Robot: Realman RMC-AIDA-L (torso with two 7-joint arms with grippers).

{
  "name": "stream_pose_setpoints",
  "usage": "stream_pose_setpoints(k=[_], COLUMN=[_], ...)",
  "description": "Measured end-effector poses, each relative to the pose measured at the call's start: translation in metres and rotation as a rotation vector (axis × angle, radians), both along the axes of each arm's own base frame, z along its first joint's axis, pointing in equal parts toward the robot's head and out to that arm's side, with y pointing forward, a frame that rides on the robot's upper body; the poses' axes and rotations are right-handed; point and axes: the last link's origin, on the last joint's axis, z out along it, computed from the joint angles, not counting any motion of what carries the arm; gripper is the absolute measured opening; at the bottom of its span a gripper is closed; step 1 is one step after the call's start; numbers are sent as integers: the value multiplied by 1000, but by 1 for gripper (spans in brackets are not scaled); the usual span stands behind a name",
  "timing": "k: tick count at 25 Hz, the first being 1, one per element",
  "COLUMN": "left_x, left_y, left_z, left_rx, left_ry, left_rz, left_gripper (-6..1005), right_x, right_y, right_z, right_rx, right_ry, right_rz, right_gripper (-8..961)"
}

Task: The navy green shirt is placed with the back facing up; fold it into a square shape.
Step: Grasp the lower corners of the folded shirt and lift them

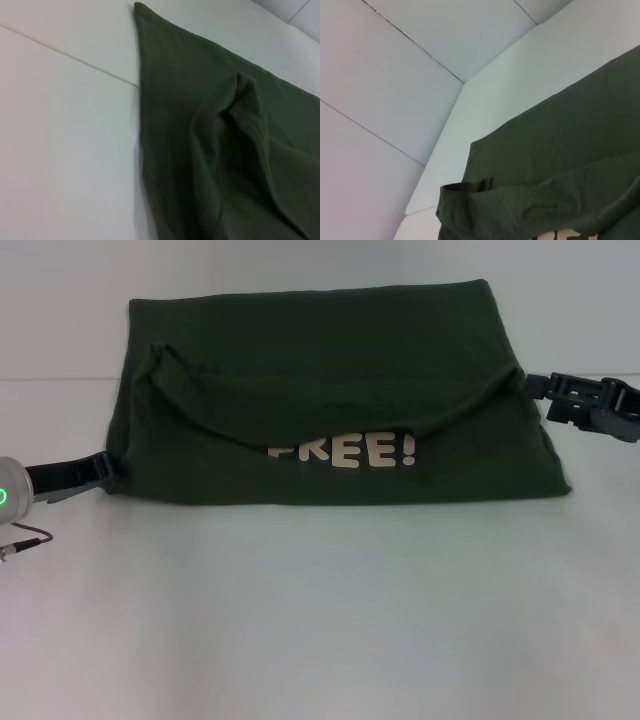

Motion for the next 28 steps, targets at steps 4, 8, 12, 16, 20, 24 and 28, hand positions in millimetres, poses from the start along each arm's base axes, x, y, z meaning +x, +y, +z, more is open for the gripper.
stream_pose_setpoints(k=[4,8,12,16,20,24,28], left_x=[1,3,9,16,18,22,22], left_y=[1,0,-2,-3,0,2,0], left_z=[-1,3,17,29,34,31,26], left_rx=[-7,-22,-46,-80,-79,-77,-79], left_ry=[11,-19,-116,-196,-213,-215,-221], left_rz=[0,-2,3,28,33,25,29], left_gripper=[160,29,18,16,16,16,16], right_x=[0,-1,1,7,10,13,15], right_y=[-1,-1,2,9,21,29,33], right_z=[0,2,15,34,45,38,22], right_rx=[-4,-34,-109,-151,-165,-176,-161], right_ry=[3,-17,-98,-197,-363,-484,-527], right_rz=[0,11,-6,-74,-139,-153,-133], right_gripper=[866,866,865,865,866,866,865])
